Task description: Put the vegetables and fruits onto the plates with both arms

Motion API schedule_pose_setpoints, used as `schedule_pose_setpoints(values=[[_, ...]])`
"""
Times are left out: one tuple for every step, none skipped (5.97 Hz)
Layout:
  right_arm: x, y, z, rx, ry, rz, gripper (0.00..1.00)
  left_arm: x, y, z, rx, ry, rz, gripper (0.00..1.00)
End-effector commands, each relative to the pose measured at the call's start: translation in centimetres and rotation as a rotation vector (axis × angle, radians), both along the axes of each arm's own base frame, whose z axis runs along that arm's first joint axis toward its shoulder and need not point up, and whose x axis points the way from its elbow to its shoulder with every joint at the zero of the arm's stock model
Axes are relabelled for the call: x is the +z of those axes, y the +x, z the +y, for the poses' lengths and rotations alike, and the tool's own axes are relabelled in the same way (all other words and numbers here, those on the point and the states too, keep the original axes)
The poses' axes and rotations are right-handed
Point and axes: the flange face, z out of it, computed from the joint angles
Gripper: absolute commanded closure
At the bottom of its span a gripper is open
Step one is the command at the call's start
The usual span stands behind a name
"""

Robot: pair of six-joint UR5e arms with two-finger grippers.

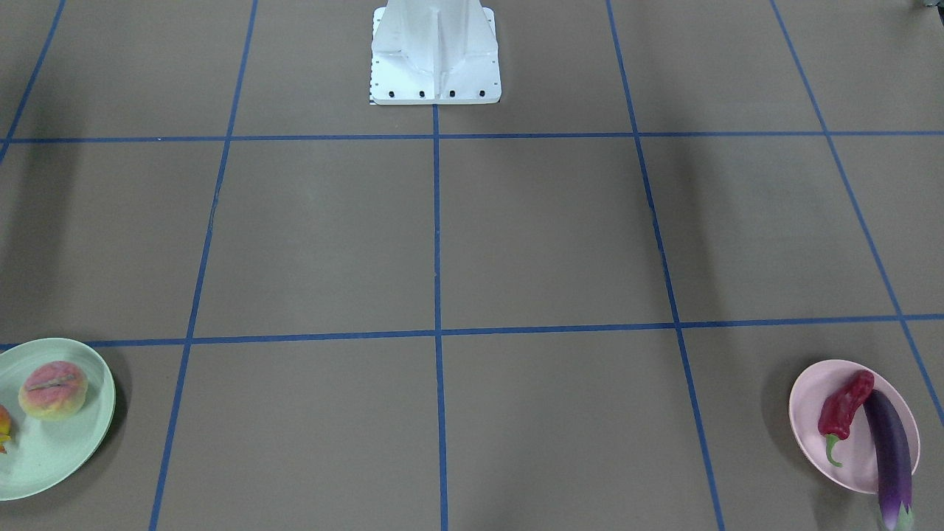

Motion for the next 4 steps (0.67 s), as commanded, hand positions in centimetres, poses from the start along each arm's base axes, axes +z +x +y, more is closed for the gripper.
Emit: schedule_pose_setpoints(values=[[-0.14, -0.01, -0.1, 0.002, 0.013, -0.001, 0.0, -1.81, -1.18, 4.95, -0.029, -0.025, -0.006, 0.0], [-0.06, -0.01, -0.19, 0.004, 0.02, -0.001, 0.0, -2.32, -1.31, 5.05, -0.033, -0.018, -0.006, 0.0], [-0.06, -0.02, -0.15, 0.001, 0.026, -0.003, 0.0, -1.64, -1.2, 5.42, -0.032, -0.034, 0.008, 0.0], [0.52, -0.01, 0.18, 0.002, 0.012, -0.001, 0.0, -2.55, -1.4, 5.41, -0.038, -0.005, 0.024, 0.0]])
